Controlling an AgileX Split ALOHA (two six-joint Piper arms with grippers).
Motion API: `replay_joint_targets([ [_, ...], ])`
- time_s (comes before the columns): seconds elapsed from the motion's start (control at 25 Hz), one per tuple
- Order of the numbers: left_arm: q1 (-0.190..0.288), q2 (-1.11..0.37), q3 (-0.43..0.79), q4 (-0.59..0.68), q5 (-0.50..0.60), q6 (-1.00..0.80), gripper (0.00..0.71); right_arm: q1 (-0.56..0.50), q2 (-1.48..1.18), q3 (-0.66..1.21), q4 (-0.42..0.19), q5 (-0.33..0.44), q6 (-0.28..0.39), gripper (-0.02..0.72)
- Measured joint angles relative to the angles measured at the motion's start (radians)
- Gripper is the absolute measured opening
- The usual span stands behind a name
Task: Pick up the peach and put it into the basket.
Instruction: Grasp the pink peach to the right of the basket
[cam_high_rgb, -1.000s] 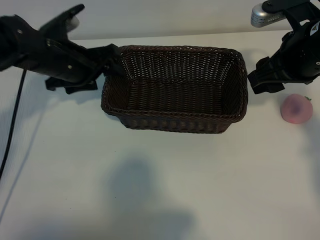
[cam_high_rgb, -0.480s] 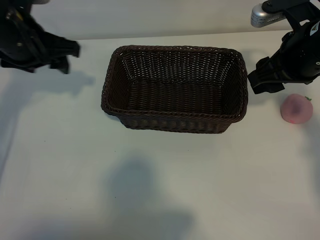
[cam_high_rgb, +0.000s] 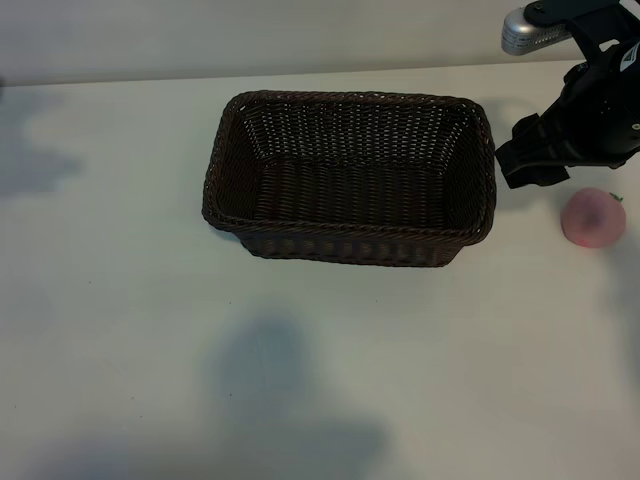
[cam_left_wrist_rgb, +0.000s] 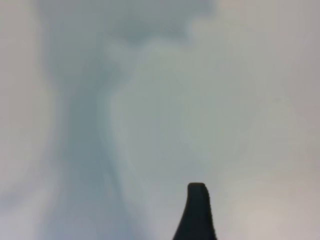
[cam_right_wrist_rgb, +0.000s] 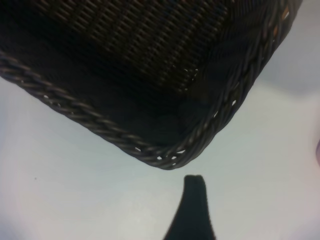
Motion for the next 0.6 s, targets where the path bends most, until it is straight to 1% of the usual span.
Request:
replay_joint_targets([
  [0.04,0.028,-0.029,0.000,-0.004,0.019,0.018,0.596,0.000,0.000,0.000,0.000,0.000,0.000,0.596],
  [0.12,0.067,-0.088,0.000,-0.030,0.033,0.036,0.596,0.000,0.000,0.000,0.000,0.001,0.000,0.596],
  [0.2,0.084,-0.157,0.002,-0.067,0.033,0.058,0.596,0.000,0.000,0.000,0.000,0.001,0.000,0.596],
  [0.32,0.087,-0.308,0.046,-0.150,0.031,0.104,0.596,0.000,0.000,0.000,0.000,0.001,0.000,0.596],
  [0.4,0.087,-0.411,0.110,-0.190,0.007,0.120,0.594,0.000,0.000,0.000,0.000,0.001,0.000,0.596],
  [0.52,0.068,-0.624,0.234,-0.183,-0.062,0.132,0.594,0.000,0.000,0.000,0.000,0.001,0.000,0.596],
  [0.6,0.038,-0.753,0.318,-0.143,-0.095,0.135,0.594,0.000,0.000,0.000,0.000,0.001,0.000,0.596],
])
